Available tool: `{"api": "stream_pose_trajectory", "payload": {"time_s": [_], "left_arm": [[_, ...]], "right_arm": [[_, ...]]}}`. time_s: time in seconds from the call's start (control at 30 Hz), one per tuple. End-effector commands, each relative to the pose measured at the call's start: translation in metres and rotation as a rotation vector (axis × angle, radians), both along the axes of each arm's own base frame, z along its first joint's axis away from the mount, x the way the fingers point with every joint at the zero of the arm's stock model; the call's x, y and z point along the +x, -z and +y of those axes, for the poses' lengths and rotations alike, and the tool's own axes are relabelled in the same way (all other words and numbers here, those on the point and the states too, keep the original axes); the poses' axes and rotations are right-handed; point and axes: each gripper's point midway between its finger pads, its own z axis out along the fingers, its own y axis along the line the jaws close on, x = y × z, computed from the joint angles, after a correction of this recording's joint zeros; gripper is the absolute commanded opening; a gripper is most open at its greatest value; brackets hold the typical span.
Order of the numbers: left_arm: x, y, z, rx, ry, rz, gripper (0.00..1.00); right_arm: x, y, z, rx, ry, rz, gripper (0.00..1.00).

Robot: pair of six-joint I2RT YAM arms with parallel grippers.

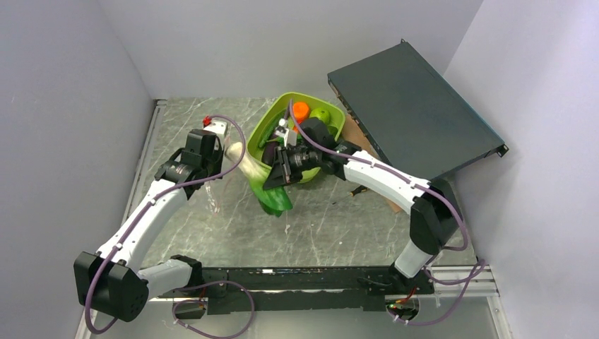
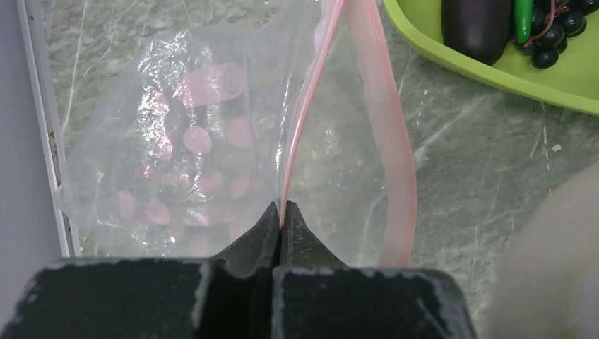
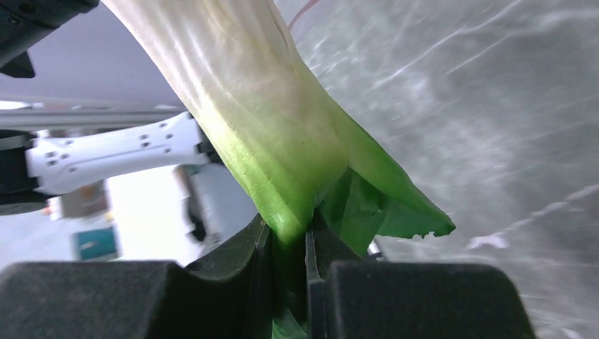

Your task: Place the food in the zip-top bag and seal the zipper

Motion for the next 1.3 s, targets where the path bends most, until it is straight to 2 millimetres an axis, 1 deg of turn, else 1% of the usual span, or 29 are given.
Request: {"api": "stream_pose_trajectory", "payload": {"time_s": [0.0,0.07,0.1,0.17,0.3,0.43,0.53,0.6,0.67,0.7,0.8,0.83,0.9,1.0,1.1,1.2,1.27], "left_arm": [[0.004,-0.017,-0.005,-0.038,0.012,-0.068,0.00],[0.004,-0.018,-0.006,-0.044,0.018,-0.076,0.00],[0.004,-0.018,-0.007,-0.047,0.023,-0.079,0.00],[0.003,-0.021,-0.009,-0.054,0.036,-0.093,0.00],[0.002,-0.030,-0.010,-0.071,0.046,-0.134,0.00],[0.001,-0.037,-0.012,-0.085,0.064,-0.171,0.00],[-0.001,-0.040,-0.017,-0.099,0.093,-0.189,0.00],[-0.001,-0.043,-0.018,-0.104,0.103,-0.202,0.00],[-0.002,-0.045,-0.020,-0.106,0.110,-0.211,0.00],[-0.003,-0.046,-0.022,-0.108,0.119,-0.218,0.00],[-0.005,-0.049,-0.028,-0.115,0.151,-0.235,0.00],[-0.006,-0.051,-0.030,-0.117,0.163,-0.244,0.00],[-0.008,-0.051,-0.036,-0.113,0.188,-0.248,0.00],[-0.011,-0.047,-0.046,-0.113,0.223,-0.228,0.00],[-0.013,-0.043,-0.053,-0.084,0.276,-0.212,0.00],[-0.013,-0.040,-0.057,-0.086,0.288,-0.199,0.00],[-0.014,-0.039,-0.058,-0.091,0.291,-0.187,0.00]], "right_arm": [[-0.038,-0.026,0.028,0.179,-0.118,0.268,0.00],[-0.044,-0.021,0.036,0.193,-0.122,0.330,0.00],[-0.044,-0.021,0.039,0.208,-0.124,0.345,0.00],[-0.045,-0.012,0.044,0.202,-0.113,0.406,0.00],[-0.041,0.005,0.048,0.200,-0.072,0.478,0.00],[-0.041,0.018,0.052,0.198,-0.085,0.553,0.00],[-0.039,0.020,0.056,0.206,-0.080,0.586,0.00],[-0.035,0.021,0.056,0.209,-0.071,0.606,0.00],[-0.026,0.024,0.053,0.230,-0.044,0.638,0.00],[-0.022,0.025,0.051,0.238,-0.022,0.688,0.00],[-0.011,0.037,0.048,0.234,0.013,0.727,0.00],[-0.008,0.037,0.049,0.224,0.019,0.716,0.00],[-0.004,0.032,0.053,0.213,0.033,0.661,0.00],[0.007,0.022,0.058,0.182,0.058,0.542,0.00],[0.012,0.016,0.064,0.122,0.045,0.421,0.00],[0.015,0.015,0.070,0.049,0.022,0.279,0.05],[0.011,0.014,0.074,0.015,-0.035,0.203,0.08]]}}
